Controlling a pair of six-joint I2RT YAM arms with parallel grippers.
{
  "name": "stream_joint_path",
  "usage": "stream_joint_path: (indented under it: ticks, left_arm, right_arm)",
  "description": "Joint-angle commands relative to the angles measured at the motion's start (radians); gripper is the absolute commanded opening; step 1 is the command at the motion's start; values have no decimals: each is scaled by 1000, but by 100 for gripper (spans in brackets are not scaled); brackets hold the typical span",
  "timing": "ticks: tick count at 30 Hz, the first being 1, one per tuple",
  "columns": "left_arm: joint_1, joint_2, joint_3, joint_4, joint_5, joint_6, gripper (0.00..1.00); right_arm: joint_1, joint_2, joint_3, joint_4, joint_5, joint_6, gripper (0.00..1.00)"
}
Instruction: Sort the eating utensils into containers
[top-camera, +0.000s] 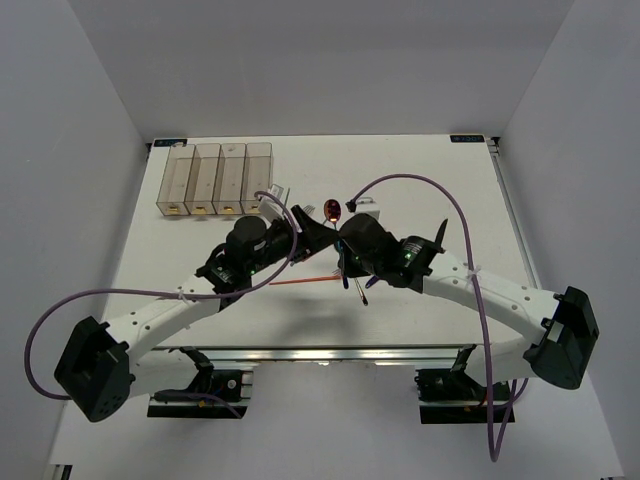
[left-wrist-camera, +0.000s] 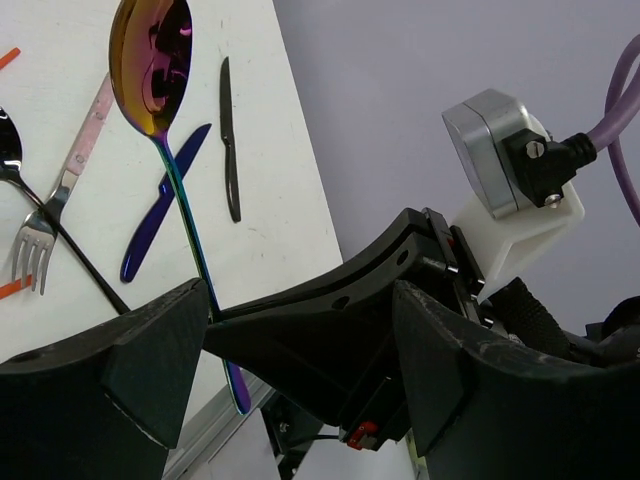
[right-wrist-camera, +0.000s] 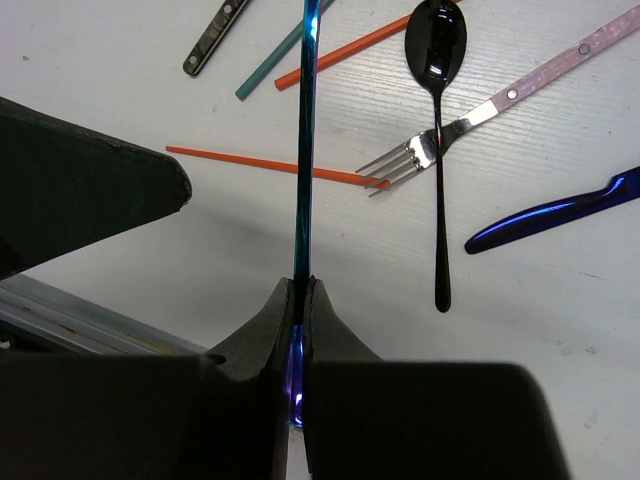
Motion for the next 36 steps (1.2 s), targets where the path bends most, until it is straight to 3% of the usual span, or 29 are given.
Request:
stream_joint_path:
  ticks: [1,9,16,21,24,28,34,36]
  left_arm:
    - [-6,-15,25,-60,-94,32,82]
    - [-9,-9,5,-92,-120,50,80]
    - [-9,-166,-62,-69,-258,18,92]
    - [-9,-168,-32,-23,-225,24,93]
    - [-9,-118,-15,6,-159,14,87]
    - [-9,-89,-13,-80,-189,6,77]
    - [-9,-106,-36,-90,-226,10,76]
    - [-9,-98,-29,-86,-214,15,70]
  right_arm:
    - [33,-14,41,42,0,2,0]
    - [41,-58,5,97,-37,17,0]
    - [38,-89,5,21,86,80,0]
    - [38,-71,-28,152,-122,-18,0]
    - [38,-60,-23,175,-159,-23,0]
    - [38,-81,-31,219,-146,-4,0]
    - [38,-48,21,163,-107,0,0]
    - [38,-51,3,195,-139,-9,0]
